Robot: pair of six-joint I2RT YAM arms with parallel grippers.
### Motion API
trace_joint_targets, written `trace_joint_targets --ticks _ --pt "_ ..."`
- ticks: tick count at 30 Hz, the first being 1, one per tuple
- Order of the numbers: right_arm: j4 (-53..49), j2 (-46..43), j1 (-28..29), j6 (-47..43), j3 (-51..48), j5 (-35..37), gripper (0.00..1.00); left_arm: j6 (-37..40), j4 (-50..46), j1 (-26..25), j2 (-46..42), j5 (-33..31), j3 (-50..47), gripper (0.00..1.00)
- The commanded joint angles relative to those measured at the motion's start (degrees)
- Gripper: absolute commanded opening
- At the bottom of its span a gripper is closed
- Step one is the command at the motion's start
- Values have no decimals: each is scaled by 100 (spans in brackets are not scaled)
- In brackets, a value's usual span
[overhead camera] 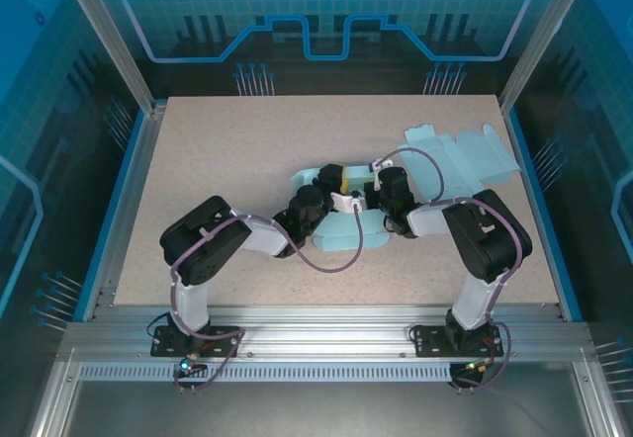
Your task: Fold the paper box
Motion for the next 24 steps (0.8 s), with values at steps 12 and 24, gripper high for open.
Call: trace_joint_targets --ticks 12,24 --pt "-43 -282 91 -171 -43 -79 0 -1634 -1335 -370 -1838 -540 -530 99" --pt "-440 -611 91 -130 -46 -485 0 -5780 -4472 -79 -4599 -1179 -475 99"
